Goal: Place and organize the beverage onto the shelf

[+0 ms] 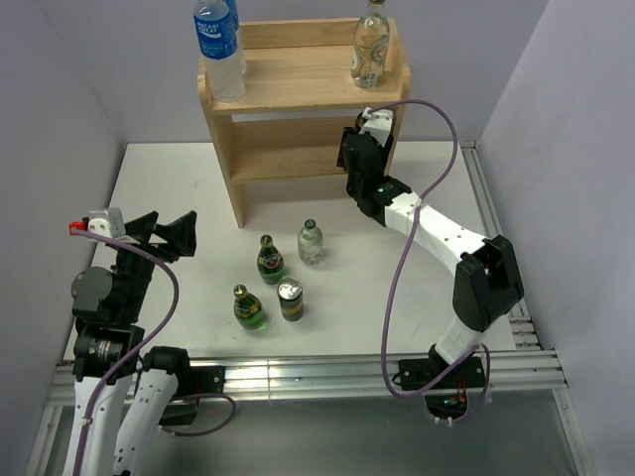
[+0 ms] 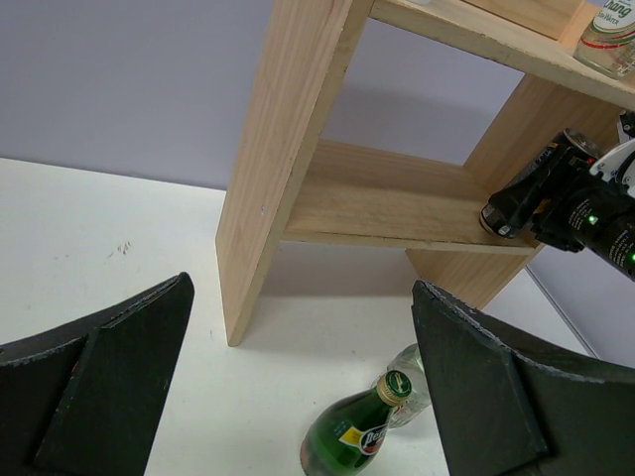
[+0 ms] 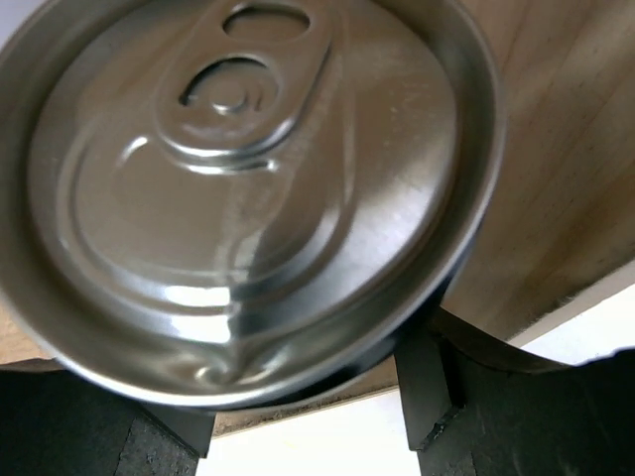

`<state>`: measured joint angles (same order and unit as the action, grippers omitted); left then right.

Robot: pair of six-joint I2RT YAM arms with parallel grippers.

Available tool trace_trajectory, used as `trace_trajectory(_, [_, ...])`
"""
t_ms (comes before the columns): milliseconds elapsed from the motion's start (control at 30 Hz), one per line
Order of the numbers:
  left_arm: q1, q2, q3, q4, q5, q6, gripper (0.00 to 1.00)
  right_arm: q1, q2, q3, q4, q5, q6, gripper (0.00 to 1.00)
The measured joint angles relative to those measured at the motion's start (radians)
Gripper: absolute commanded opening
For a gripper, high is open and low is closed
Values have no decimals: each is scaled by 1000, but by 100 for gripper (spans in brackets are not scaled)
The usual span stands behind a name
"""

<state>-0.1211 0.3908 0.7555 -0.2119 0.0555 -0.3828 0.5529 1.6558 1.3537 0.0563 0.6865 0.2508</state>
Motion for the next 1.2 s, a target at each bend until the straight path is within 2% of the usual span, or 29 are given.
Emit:
trace_trajectory(33, [0,0,0,0,0,0,99,-1,0,0,0,0,3,19])
trace_trajectory(100, [0,0,0,0,0,0,99,-1,0,0,-1,0,8,40])
trace_trajectory(133, [0,0,0,0,0,0,99,-2,0,0,-1,0,10,58])
trace_trajectory(233, [0,0,0,0,0,0,99,-2,0,0,-2,0,15,75])
trace_trajectory(433, [0,0,0,0,0,0,99,-4,0,0,0,1,21,85])
trace_trajectory(833, [0,0,0,0,0,0,99,-4,-6,-10,2,2,26,87])
trace_trajectory(1200, [0,0,0,0,0,0,99,35,-180,-127,-2,1,37,91])
